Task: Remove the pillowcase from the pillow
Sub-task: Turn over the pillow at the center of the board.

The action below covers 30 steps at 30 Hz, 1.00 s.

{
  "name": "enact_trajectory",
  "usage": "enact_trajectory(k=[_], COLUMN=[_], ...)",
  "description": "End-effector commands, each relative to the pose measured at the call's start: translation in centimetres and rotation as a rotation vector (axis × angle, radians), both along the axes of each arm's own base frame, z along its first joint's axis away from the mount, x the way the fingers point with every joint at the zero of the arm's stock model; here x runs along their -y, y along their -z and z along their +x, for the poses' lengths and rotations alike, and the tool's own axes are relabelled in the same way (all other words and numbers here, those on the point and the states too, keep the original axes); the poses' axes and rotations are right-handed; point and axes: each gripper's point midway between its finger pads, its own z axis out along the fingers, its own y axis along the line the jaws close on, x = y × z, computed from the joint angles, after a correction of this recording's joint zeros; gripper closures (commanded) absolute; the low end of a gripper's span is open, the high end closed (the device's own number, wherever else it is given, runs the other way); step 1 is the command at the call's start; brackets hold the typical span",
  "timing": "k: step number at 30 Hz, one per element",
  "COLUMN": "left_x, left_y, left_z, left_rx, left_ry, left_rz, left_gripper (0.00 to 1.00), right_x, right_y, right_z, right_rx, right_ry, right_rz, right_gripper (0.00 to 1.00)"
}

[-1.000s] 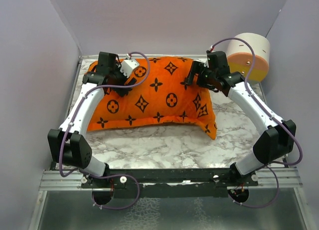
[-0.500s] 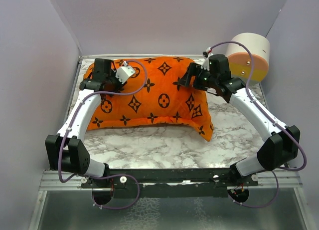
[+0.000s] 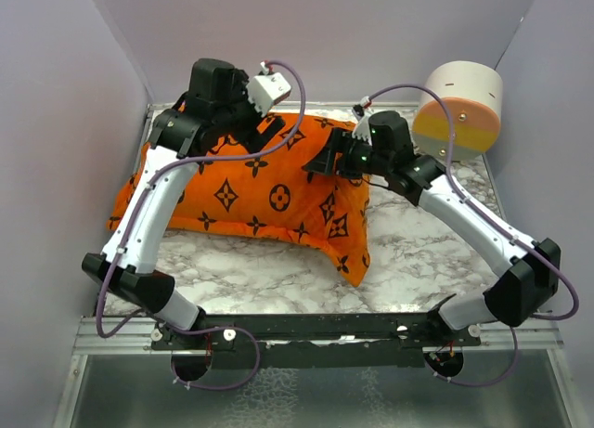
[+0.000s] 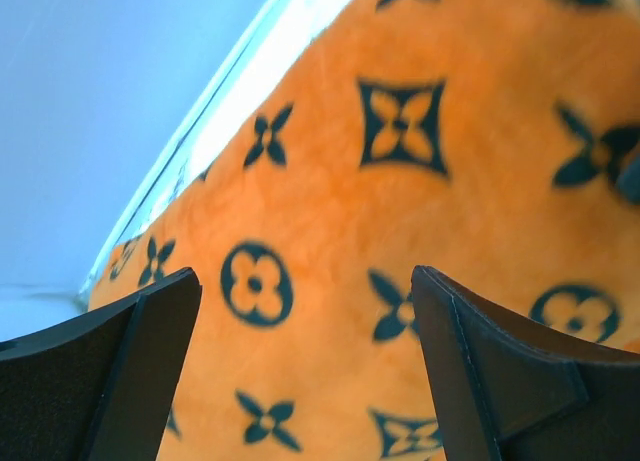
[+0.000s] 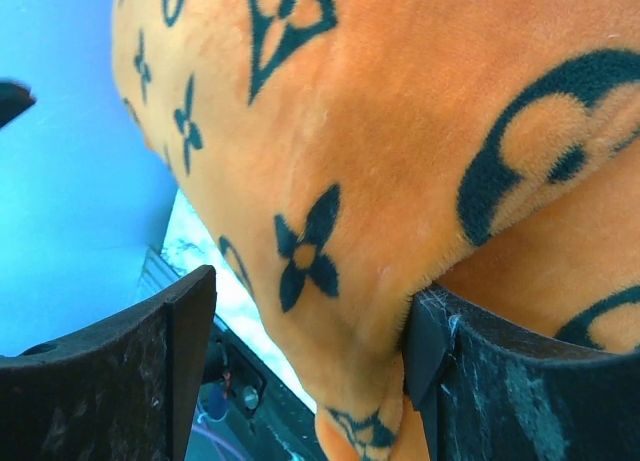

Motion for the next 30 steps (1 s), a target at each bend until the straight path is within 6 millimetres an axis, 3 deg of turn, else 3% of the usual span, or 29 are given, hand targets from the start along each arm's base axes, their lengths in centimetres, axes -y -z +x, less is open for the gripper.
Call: enact_trajectory(k=[1, 3, 5, 10, 14, 18, 24, 30], left_x=[5.7, 7.7, 9.9, 14.2, 17.0, 18.4, 20.1, 20.4], left_y=[0.3, 0.9, 2.9, 4.2, 4.7, 4.8, 5.8, 8.8], left_z=[-0.3, -0.3, 0.1, -0.4, -1.4, -1.7, -2.3, -0.9], left_rx=[-0.133, -0.155, -0.196, -0.252, -0.270, -0.282, -0.308, -0.270], left_ry=[0.064, 0.094, 0.119, 0.187, 0.244, 0.261, 0.278, 0.184], left_rz=[-0.113, -0.098, -0.073, -0.075, -0.055, -0.065, -0.057, 0.053], left_gripper=[0.11, 0.13, 0.15, 0.17, 0.14, 0.08, 0.06, 0.04], right_x=[-0.5, 0.5, 2.2, 7.6, 9.9, 11.2, 13.5, 11.0], right_y=[-6.2, -6.3, -5.8, -0.6, 2.6, 4.0, 6.0, 6.8], right_z=[-2.4, -3.2, -3.8, -4.0, -3.6, -2.7, -1.6, -0.7], right_rx=[0.110, 0.113, 0.103, 0.031, -0.021, -0.041, -0.089, -0.146], right_ry=[-0.043, -0.011, 0.059, 0.245, 0.310, 0.350, 0.399, 0.289], right_rz=[0.178, 0.190, 0.172, 0.042, -0.017, -0.074, -0.063, 0.042], right_gripper=[0.31, 0.30, 0.28, 0.26, 0.26, 0.26, 0.26, 0.27])
